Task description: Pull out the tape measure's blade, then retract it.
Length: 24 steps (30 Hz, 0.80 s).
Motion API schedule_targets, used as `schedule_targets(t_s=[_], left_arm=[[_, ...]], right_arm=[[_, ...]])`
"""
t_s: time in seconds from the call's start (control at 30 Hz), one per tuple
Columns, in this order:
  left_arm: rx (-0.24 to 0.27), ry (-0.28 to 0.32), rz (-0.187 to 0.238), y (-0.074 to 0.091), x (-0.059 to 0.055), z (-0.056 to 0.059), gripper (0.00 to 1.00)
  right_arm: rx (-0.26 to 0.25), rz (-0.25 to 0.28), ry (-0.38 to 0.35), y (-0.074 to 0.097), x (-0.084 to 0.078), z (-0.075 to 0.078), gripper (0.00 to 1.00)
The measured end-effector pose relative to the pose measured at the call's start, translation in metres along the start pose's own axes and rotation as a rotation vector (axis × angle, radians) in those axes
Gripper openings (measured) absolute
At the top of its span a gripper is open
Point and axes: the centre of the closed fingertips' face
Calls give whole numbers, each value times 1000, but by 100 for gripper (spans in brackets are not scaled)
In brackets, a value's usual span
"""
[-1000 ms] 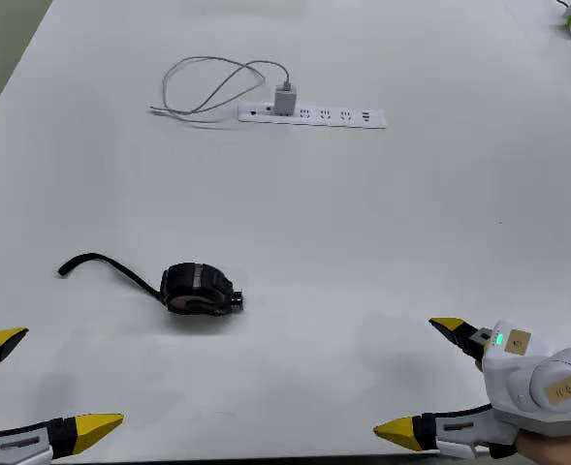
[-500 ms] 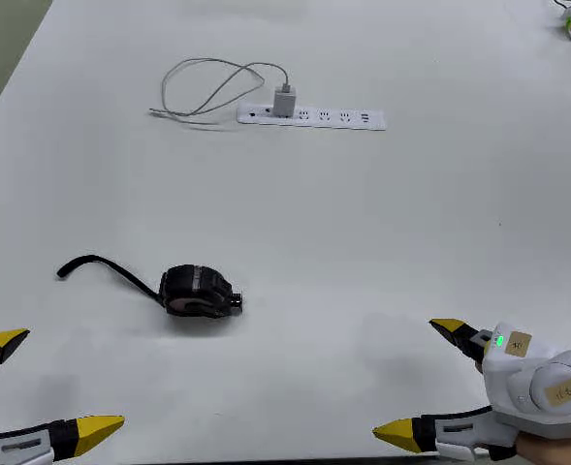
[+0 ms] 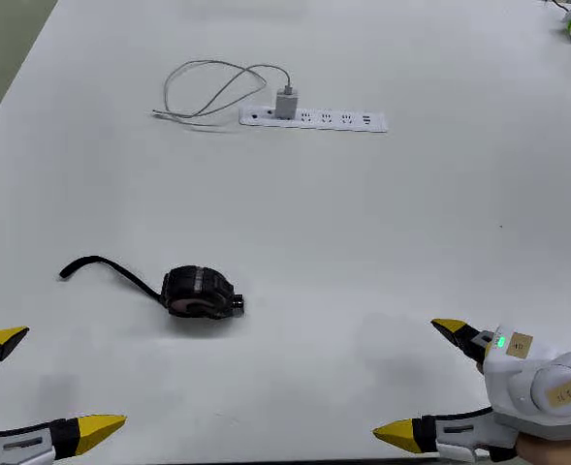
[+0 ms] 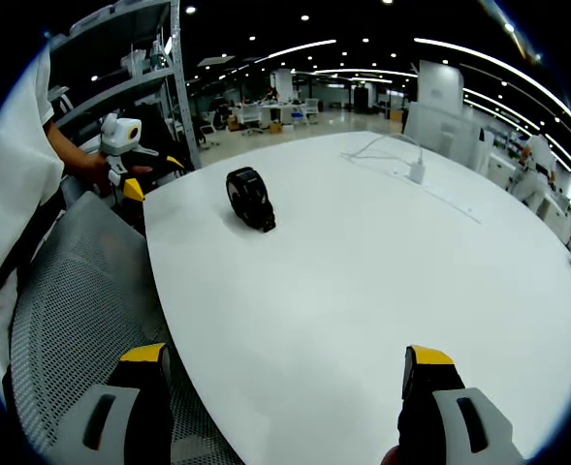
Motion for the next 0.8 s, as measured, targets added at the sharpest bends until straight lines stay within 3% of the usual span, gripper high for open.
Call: schedule_targets(t_s=[0.8], left_arm=[[30, -7, 22, 0, 6, 2, 99]], right_arm=[[-1, 4, 12, 3, 2, 1, 98]])
Point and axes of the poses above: the centre of the closed fingertips' face, and the gripper's own axes: y roughly backward along the fingers, z roughly to its right, x roughly out of its top, and after that the axes turned 3 degrees about -y, right-handed
